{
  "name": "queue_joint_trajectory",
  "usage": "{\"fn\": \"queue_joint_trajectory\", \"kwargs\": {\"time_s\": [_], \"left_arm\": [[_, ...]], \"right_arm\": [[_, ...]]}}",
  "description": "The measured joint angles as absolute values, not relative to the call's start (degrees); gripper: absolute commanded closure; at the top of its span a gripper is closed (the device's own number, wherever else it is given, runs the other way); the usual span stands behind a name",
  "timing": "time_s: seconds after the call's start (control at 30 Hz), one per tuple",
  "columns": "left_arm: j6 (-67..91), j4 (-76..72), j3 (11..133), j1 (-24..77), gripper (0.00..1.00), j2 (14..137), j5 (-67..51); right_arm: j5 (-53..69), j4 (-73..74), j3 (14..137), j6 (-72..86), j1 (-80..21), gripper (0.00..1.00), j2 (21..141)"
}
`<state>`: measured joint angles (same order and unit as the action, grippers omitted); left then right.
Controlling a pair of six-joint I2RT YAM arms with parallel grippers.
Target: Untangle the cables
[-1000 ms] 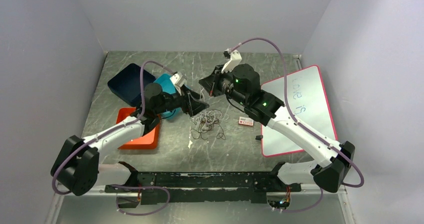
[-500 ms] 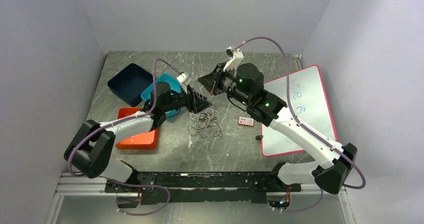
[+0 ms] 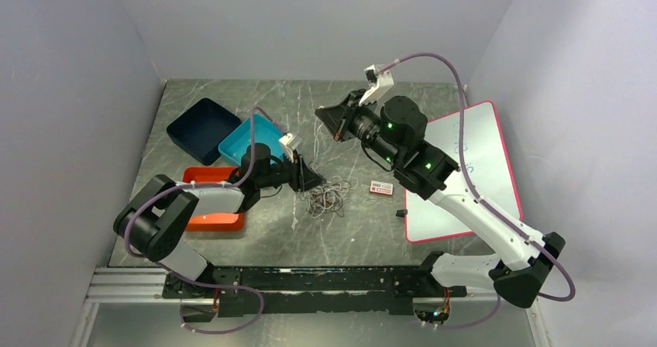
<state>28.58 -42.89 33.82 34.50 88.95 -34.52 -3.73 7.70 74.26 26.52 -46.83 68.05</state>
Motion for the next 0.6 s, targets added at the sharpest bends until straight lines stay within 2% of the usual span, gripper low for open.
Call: {"fn": "queue_joint_trajectory", "kwargs": {"time_s": [0.6], "left_arm": [[30.04,-47.33,29.58,36.21,0.75,91.48,-33.17]], "right_arm": [[-5.93,10.57,79.83,20.82,-46.35,1.0,67.24]]}}
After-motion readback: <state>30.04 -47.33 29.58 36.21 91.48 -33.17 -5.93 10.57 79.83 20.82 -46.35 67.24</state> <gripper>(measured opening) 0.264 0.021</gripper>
